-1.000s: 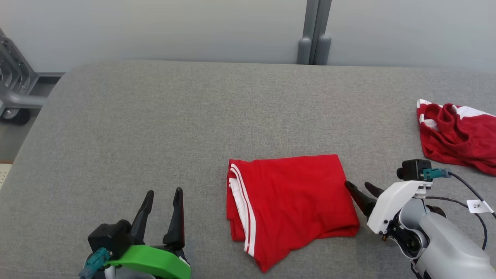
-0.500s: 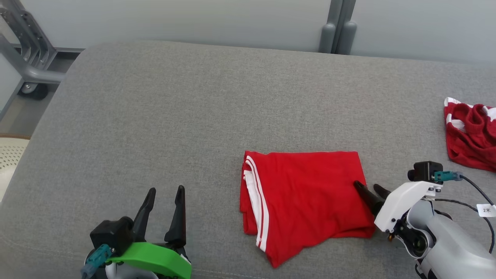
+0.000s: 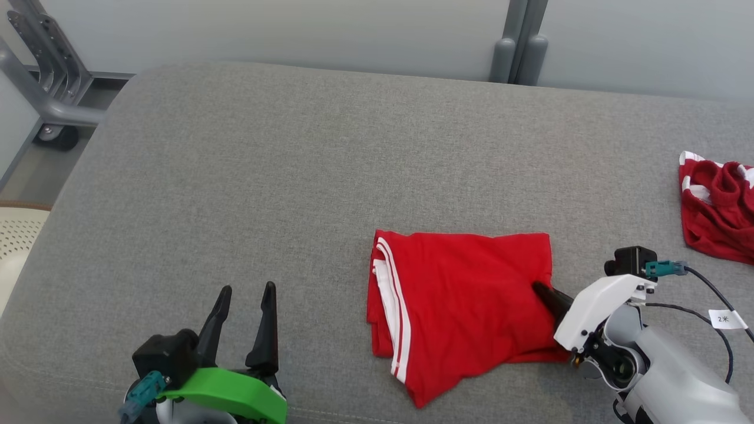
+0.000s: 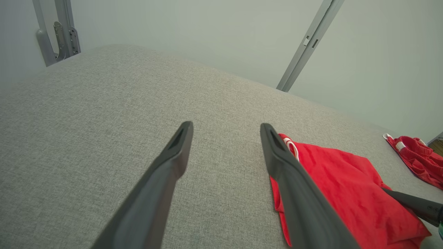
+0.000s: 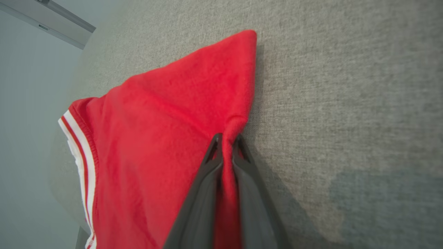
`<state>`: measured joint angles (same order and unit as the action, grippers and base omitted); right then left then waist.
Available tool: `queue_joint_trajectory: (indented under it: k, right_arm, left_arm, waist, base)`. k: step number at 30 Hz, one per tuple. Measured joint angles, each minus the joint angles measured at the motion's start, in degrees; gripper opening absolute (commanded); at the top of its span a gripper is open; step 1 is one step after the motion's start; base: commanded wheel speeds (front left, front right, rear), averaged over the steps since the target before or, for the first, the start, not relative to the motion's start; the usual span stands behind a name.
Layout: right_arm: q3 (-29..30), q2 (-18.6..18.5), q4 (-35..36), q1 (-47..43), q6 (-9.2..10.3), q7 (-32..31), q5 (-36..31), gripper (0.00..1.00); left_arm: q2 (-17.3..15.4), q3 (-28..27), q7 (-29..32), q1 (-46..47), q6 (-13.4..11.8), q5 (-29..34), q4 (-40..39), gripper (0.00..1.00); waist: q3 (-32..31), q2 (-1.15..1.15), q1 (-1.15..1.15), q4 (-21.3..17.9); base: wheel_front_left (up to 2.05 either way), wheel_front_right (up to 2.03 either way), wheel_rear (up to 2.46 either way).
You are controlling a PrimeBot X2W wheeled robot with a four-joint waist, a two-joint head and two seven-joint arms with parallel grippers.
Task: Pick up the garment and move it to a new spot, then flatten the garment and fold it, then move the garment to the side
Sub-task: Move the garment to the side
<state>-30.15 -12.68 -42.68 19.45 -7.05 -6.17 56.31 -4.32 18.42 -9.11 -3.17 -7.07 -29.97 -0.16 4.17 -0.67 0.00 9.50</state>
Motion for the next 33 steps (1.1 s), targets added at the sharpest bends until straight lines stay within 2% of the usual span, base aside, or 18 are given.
queue_joint_trajectory:
  k: [13,23,33]
  right_arm:
    - [-1.75,-1.26,4.97,2.74,-0.01,1.92,0.66,0.00]
    - [-2.12,-9.24,6.80,6.76,-0.01,2.41,-0.98,0.00]
    - [-1.94,-15.25,10.05,14.10,-0.01,1.48,-3.19,0.00]
  left_arm:
    - [-0.11,-1.81,-0.03,-0.08,-0.01,0.00,0.32,1.00]
    - [-0.04,-2.32,-0.54,-0.43,-0.01,-0.07,0.35,1.00]
    - [0.09,-2.00,-0.57,-0.74,-0.01,-0.10,0.31,1.00]
  waist:
    - [-1.04,0.00,0.00,-2.02]
    - [-2.50,0.00,0.00,-5.30]
    - [-3.50,0.00,0.00,-8.35]
  base:
    - [0.00,0.00,0.00]
    - [0.00,0.00,0.00]
    - [0.00,0.00,0.00]
